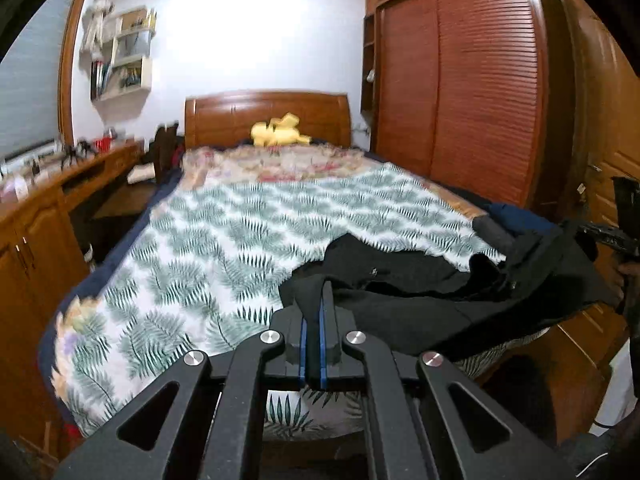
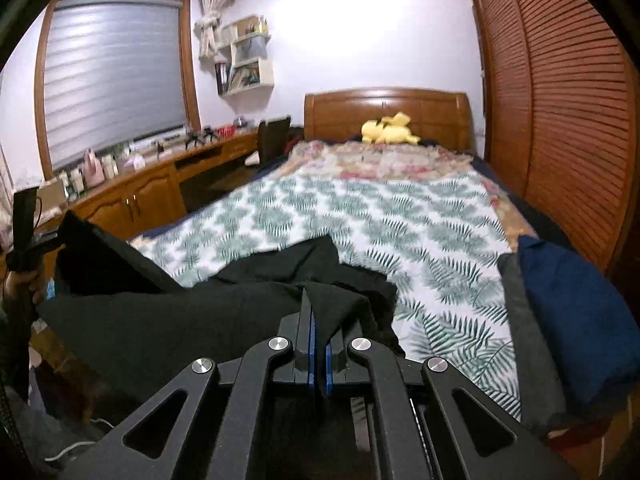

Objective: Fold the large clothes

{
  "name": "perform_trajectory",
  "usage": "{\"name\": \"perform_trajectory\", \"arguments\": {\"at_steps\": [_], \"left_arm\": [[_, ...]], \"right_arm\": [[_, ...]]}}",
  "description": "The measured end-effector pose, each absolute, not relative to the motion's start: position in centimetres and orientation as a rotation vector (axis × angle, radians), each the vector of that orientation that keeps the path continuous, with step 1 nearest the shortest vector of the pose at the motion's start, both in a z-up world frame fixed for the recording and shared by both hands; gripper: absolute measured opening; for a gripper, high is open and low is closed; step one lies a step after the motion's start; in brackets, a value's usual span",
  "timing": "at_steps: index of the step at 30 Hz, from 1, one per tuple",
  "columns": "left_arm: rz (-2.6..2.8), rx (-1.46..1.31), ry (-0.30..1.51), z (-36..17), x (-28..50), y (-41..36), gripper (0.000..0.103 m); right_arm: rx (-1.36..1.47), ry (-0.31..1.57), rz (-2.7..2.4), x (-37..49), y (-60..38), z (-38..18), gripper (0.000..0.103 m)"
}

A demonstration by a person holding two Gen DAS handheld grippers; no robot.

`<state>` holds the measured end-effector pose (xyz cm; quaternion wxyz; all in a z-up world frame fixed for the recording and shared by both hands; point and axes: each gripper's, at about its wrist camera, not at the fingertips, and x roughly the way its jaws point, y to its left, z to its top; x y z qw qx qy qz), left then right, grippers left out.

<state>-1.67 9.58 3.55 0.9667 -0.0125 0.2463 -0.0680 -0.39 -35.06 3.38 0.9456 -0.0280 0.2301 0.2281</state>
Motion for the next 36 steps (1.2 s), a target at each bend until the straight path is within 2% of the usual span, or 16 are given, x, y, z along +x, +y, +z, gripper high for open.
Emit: {"name": "perform_trajectory", "arguments": {"at_steps": [8,16,27,36], "left_arm": [[-0.131,-0.055,0.594,0.0,4.7,10.5,0.005],[-0.111,-0.034,0.621,-0.6,13.2,11.4,0.005],[-0.092,0.008,0.602,-0.7,25.0,12.3,0.005],[-0.070,-0.032,0.689,-3.3,29.5,12.5,0.005]], "right_arm": [[-0.061,0.583,0.434,7.6,-33.4,2.1,0.003],[-0.045,0.599,0.377,17.4,-31.6,2.5,0.003],[0.024,0.594,0.327,32.8,-29.0,-0.4,0.003],[0.021,0.669,0.284,37.2,-27.5,-3.0,0.004]]}}
